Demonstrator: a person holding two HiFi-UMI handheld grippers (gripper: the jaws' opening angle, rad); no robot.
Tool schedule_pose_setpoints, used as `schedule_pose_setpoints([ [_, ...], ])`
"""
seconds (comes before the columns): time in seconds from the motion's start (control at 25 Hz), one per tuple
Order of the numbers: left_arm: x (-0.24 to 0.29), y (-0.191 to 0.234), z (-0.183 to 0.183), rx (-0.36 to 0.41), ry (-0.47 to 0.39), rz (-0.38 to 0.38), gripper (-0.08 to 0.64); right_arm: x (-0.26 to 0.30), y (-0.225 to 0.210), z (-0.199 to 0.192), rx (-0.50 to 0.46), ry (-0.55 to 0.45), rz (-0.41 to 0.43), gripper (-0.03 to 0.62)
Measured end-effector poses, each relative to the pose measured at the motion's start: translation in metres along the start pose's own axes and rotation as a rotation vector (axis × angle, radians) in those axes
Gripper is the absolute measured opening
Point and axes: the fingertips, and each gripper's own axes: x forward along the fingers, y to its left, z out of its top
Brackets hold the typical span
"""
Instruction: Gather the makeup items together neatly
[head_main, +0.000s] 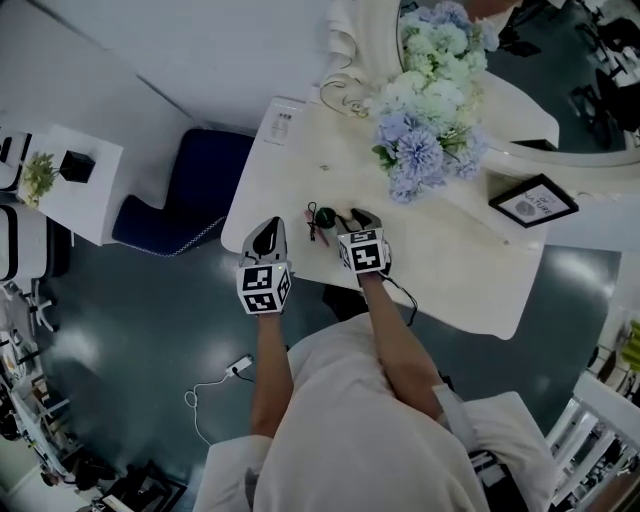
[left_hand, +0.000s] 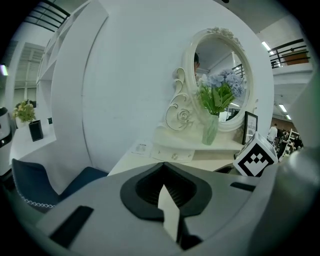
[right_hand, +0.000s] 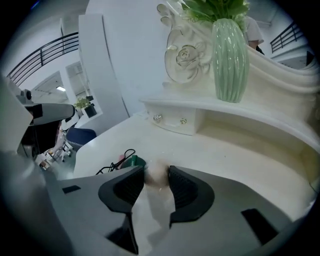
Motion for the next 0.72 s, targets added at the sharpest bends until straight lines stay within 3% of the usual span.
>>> schedule_pose_setpoints([
  [0.36, 0.025, -0.019, 0.008, 0.030, -0.007, -0.069, 0.014, -0.008, -0.003, 0.008, -0.010, -0.027, 0.014, 0.140],
  [0.52, 0.048, -0.064, 0.019, 0.131, -0.011, -0.159, 0.014, -0.025, -0.026, 0.005, 0.018, -0.052, -0.019, 0.133],
  [0.72, 0.065, -0.116, 0.030, 0.178, -0.024, -0.269, 0.014, -0.056, -0.078, -0.005, 0.123, -0.101, -0.114, 0.129],
])
